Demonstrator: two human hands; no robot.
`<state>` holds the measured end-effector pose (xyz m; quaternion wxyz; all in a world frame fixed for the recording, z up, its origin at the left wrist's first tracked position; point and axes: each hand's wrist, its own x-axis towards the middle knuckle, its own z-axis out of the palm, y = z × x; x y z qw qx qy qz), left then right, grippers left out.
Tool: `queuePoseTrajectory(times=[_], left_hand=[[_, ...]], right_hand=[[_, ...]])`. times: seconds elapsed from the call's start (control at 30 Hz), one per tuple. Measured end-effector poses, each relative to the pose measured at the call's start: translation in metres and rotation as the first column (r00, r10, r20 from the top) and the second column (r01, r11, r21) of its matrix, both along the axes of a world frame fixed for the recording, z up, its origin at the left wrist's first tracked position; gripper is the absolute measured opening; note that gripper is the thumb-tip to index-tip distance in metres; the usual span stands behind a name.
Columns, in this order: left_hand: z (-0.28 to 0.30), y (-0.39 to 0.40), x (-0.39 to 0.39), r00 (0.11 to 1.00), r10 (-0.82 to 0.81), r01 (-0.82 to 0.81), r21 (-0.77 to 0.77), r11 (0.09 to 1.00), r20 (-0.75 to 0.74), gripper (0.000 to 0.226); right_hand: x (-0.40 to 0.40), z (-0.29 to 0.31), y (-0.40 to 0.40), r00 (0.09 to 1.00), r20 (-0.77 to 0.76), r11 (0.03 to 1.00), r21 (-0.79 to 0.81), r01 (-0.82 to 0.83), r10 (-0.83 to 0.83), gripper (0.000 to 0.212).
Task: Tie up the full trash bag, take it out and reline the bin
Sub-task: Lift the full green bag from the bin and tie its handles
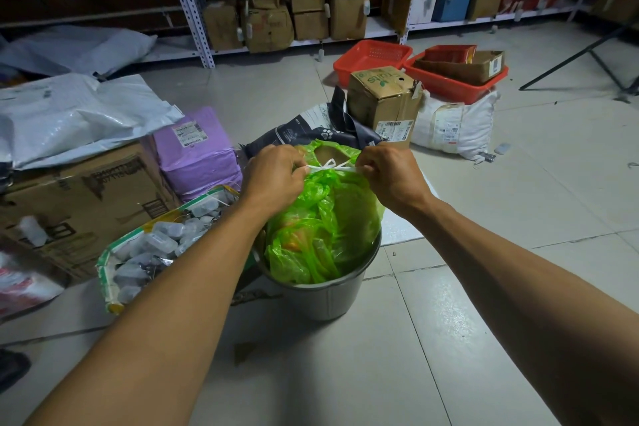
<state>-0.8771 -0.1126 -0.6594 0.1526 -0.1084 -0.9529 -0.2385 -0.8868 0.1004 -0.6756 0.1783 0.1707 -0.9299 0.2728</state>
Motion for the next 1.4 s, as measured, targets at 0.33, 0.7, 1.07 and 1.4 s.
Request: queuePoseTrajectory(times=[0.33,0.7,1.07,1.4], left_hand=[[0.001,-0.003,-0.007,0.999,0.03,-0.031,0.026,0.999,0.039,0.015],[-0.008,-0.04,0.015,0.984,0.078,-0.098,0.123,0.988,0.161,0.014],[-0.042,-0.064,0.025,0.903,0.086,-0.065,-0.064,0.996,0.42,0.032],[-0.041,-0.067,0.031,0.828,0.062,-0.197,0.185,0.963,0.557,0.044]], right_hand=[[0.0,0.003,-0.001,1.0,0.023,1.0,0.017,0.011,-0.011,0.017],[0.002,0.007,-0.046,0.996,0.048,0.99,0.114,-0.085,0.08,0.039],[0.004,0.0,-0.056,0.998,-0.025,0.957,0.287,-0.044,0.053,0.025],[0.007,0.006,-0.057,0.999,-0.047,0.984,0.178,-0.001,0.01,0.013]])
